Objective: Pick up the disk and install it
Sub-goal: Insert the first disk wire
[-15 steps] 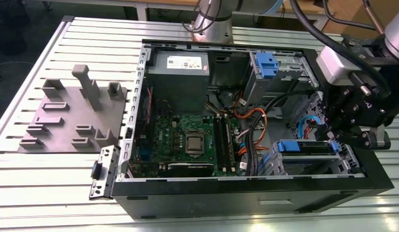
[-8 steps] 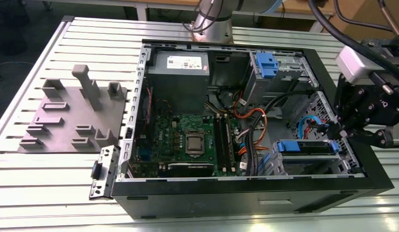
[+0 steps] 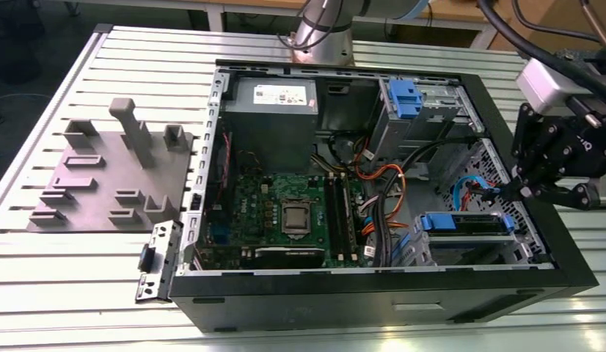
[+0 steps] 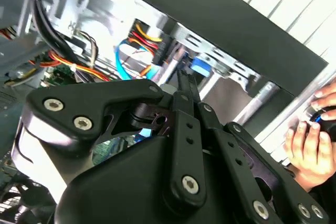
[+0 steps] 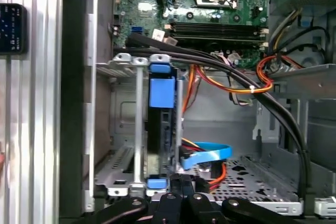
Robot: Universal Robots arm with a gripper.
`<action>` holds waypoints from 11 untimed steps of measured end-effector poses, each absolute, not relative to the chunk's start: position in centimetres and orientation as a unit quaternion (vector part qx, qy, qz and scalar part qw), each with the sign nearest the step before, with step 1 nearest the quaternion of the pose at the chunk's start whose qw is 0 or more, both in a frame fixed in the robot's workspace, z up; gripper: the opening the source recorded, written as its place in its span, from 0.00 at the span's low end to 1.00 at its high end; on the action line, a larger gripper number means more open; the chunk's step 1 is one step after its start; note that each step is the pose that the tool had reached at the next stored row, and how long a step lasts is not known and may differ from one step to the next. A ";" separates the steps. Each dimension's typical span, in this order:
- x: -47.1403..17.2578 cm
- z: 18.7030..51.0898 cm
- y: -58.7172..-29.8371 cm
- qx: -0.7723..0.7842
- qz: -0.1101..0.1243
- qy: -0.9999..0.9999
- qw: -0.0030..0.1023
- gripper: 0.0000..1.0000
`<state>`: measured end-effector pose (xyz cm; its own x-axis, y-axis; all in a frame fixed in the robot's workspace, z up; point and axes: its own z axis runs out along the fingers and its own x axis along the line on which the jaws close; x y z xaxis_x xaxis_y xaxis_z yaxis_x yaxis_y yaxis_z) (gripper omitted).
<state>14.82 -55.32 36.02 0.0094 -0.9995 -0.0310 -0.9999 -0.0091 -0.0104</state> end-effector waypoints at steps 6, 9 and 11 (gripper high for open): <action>14.8 35.9 -54.2 -0.710 0.007 0.704 0.015 0.11; 14.8 35.9 -54.2 -0.710 0.007 0.704 0.015 0.11; 14.8 35.9 -54.2 -0.710 0.007 0.704 0.015 0.11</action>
